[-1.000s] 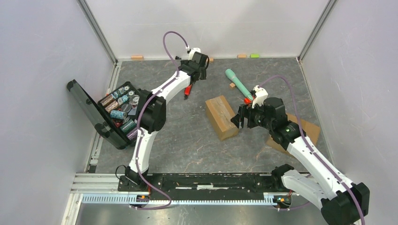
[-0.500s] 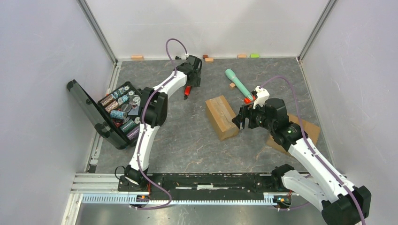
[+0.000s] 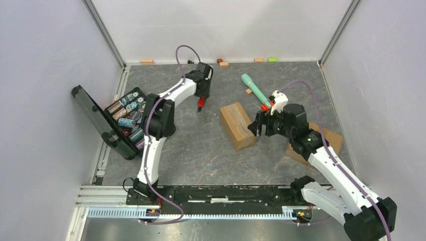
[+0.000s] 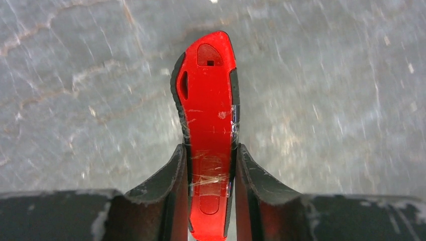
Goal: Unpack the express box
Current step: Pick up the knife at the center of the board.
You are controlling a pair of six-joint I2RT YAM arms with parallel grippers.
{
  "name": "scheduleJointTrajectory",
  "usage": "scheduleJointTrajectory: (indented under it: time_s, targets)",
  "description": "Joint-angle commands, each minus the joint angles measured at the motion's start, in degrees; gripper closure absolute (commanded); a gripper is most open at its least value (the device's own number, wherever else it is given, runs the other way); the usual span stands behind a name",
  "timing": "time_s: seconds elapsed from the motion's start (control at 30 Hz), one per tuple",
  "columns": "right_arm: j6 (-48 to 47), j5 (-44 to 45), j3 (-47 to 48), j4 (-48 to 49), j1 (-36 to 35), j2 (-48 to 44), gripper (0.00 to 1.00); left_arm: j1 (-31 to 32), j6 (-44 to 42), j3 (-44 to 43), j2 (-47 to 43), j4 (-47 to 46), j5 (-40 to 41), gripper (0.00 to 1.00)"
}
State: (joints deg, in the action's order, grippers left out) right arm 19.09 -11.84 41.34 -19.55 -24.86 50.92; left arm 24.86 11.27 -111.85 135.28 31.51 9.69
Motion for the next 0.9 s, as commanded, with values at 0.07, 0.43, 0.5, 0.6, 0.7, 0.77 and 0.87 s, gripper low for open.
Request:
scheduleJointTrajectory:
  time_s: [0.07,0.43,0.5,0.6,0.7,0.77,0.87]
  targets:
    - [-2.7,-2.1,7.2,4.5,-0.2,1.9,0.15,0.0,-9.3,12.8,-23.7,-6.9,-18.3,0.98]
    - [-2.0,-14.6,13.3,17.9,-0.2,3.8,0.11,0.3,-3.8,23.8,-43.7,-7.4,-61.2,0.97]
    - [0.2,-17.8,13.3,22.9,-0.1,3.6,0.1,0.4,1.1,27.4,-47.0,-13.7,-65.8,0.98]
    - [2.8,-22.2,13.3,28.7,0.0,3.7,0.08,0.9,8.3,31.7,-50.7,-22.7,-71.4,0.98]
    - [3.0,-25.3,13.9,32.2,0.2,3.6,0.06,1.6,14.2,34.6,-53.4,-28.7,-75.4,0.98]
    - [1.3,-27.4,15.1,32.6,0.5,3.3,0.05,2.1,18.3,36.5,-55.3,-33.6,-77.1,0.98]
    - [-2.4,-30.7,16.3,32.7,0.9,1.9,0.03,2.4,26.4,39.1,-57.3,-42.5,-79.8,0.98]
